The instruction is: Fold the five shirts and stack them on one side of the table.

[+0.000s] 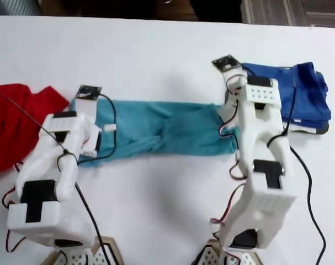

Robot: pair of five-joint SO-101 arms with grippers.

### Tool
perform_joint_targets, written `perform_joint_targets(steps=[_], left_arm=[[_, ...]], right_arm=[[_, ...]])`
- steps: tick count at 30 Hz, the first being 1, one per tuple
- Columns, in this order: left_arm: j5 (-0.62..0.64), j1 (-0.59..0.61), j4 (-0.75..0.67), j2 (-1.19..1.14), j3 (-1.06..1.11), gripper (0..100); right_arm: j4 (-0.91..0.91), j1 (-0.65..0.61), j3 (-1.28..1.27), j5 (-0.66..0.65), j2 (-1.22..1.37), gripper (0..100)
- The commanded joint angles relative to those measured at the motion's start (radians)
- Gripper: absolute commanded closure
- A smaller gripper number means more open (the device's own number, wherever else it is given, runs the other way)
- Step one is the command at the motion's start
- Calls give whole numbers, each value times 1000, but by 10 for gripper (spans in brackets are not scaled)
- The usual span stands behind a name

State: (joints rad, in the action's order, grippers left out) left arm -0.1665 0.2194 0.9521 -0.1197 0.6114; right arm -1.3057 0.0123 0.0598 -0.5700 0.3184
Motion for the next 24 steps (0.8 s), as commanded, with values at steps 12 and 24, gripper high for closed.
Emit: perform_joint_targets(steps=[12, 24], left_arm=[[-5, 186, 155, 152, -170, 974], [-12, 397, 245, 278, -214, 974]], right_arm=[[38, -426, 14, 207, -104, 978], [105, -636, 15, 210, 102, 978]])
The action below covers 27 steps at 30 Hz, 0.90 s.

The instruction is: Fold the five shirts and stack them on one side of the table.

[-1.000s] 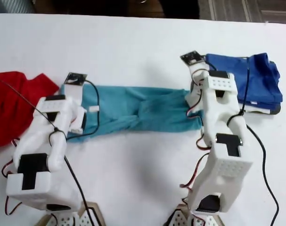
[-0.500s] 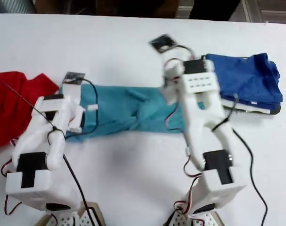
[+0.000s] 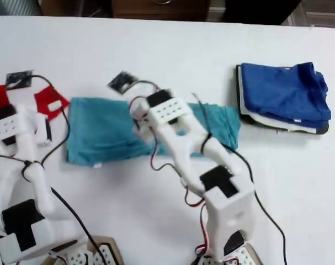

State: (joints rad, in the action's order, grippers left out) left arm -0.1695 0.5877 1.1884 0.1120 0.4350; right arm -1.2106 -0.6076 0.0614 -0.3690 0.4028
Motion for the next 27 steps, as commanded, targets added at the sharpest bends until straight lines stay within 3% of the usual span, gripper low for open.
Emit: perform_joint_targets(steps=[1, 7, 16, 20, 24, 27], left_arm=[[-9, 35, 5, 46, -38, 974], [-3, 38, -21, 46, -44, 973], [-2, 3, -87, 40, -36, 972], [12, -77, -92, -49, -48, 893], [109, -109, -100, -216, -116, 753], [132, -109, -95, -333, -216, 745]], right_arm=[[5, -19, 11, 9, 31, 978], [-90, -33, 12, 9, 25, 978], [-150, 4, 14, 5, -309, 978], [-180, 130, 14, -3, -470, 971], [-289, 308, 9, -92, -576, 858], [-338, 464, 8, -140, -631, 848]])
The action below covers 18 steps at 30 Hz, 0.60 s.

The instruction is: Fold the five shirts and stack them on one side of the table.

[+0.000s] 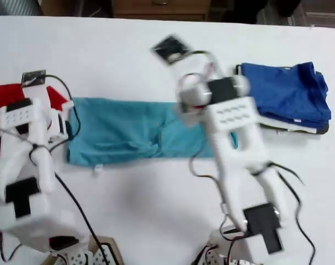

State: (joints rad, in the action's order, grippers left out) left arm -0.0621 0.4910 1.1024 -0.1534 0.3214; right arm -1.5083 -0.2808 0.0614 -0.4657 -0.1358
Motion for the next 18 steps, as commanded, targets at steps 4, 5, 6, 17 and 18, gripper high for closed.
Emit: perform_joint_targets(steps=[4, 5, 6, 17, 18], left_arm=[[-38, -14, 23, -195, -236, 745], [-58, -20, 43, -227, -271, 745], [-78, -28, 64, -258, -306, 745], [-109, -147, 387, -606, -684, 748], [-109, -150, 422, -634, -719, 748]], right_arm=[[-84, 320, 8, -106, -145, 870], [-94, 357, 8, -120, -154, 869], [-104, 387, 8, -130, -162, 869], [-120, 550, 8, -140, -216, 872], [-120, 556, 8, -141, -223, 872]])
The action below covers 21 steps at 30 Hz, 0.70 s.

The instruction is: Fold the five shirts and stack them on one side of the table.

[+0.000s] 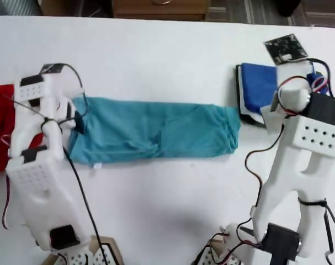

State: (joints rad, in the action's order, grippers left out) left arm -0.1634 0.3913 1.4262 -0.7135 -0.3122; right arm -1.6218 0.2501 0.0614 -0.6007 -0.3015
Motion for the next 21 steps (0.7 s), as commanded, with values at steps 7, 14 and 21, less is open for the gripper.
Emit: perform_joint_targets(steps=[7, 14, 21], left_arm=[[-15, -83, 276, -244, -294, 918], [-9, -60, 356, -311, -447, 974], [-15, 11, 361, -192, -414, 975]], right_arm=[[-7, 82, 8, -8, -119, 872], [-13, 194, 6, -8, -173, 872], [-36, 242, -152, -8, -180, 872]])
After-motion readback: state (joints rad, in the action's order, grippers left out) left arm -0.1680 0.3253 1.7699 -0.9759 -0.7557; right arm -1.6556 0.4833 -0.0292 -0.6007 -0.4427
